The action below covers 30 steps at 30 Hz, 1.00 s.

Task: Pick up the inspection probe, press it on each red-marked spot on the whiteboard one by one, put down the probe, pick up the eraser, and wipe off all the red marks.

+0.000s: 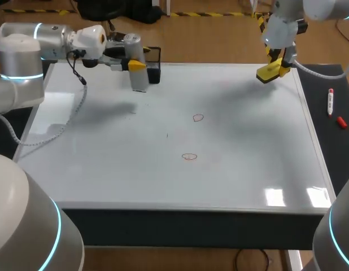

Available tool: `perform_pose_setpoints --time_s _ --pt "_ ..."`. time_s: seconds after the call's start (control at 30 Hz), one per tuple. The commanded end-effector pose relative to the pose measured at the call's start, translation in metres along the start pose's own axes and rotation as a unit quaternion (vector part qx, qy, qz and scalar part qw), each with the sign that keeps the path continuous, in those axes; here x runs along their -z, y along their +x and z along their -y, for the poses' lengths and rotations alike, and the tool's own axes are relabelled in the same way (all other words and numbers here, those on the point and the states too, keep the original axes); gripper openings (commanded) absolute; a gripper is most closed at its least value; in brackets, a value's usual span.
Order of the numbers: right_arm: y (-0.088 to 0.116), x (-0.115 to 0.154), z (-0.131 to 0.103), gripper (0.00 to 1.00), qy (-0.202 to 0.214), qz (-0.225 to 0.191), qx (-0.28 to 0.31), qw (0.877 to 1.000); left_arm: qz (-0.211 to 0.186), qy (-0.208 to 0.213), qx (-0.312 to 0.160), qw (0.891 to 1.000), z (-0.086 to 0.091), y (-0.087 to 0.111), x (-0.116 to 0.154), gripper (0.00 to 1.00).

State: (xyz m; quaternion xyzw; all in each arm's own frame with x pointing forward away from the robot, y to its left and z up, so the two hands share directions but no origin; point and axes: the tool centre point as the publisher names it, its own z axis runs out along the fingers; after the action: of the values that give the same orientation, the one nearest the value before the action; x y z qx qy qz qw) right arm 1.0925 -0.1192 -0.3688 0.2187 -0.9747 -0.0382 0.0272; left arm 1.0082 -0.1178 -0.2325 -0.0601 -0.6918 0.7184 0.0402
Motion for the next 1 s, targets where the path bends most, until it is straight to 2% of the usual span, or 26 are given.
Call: perform_pose_setpoints --time_s 0.03,0.27,0.5,0.73,1.0 --pt "0.000 0.001 0.000 0.00 0.001 -0.001 0.001 1.000 -0.011 0.002 -0.003 1.000 0.003 0.006 -0.025 0.00" --pt "0.000 0.001 0.000 0.00 0.001 -0.001 0.001 1.000 -0.073 0.003 -0.009 0.997 0.007 0.022 -0.074 0.00" --pt "0.000 0.001 0.000 0.00 0.001 -0.001 0.001 1.000 -0.103 0.017 -0.004 0.995 0.005 0.031 -0.106 0.00" --pt "0.000 0.001 0.000 0.00 0.001 -0.001 0.001 1.000 -0.131 0.017 0.014 0.991 -0.014 0.039 -0.136 0.00" --pt "0.000 0.001 0.000 0.00 0.001 -0.001 0.001 1.000 -0.143 0.015 0.026 0.989 -0.030 0.044 -0.158 0.00"
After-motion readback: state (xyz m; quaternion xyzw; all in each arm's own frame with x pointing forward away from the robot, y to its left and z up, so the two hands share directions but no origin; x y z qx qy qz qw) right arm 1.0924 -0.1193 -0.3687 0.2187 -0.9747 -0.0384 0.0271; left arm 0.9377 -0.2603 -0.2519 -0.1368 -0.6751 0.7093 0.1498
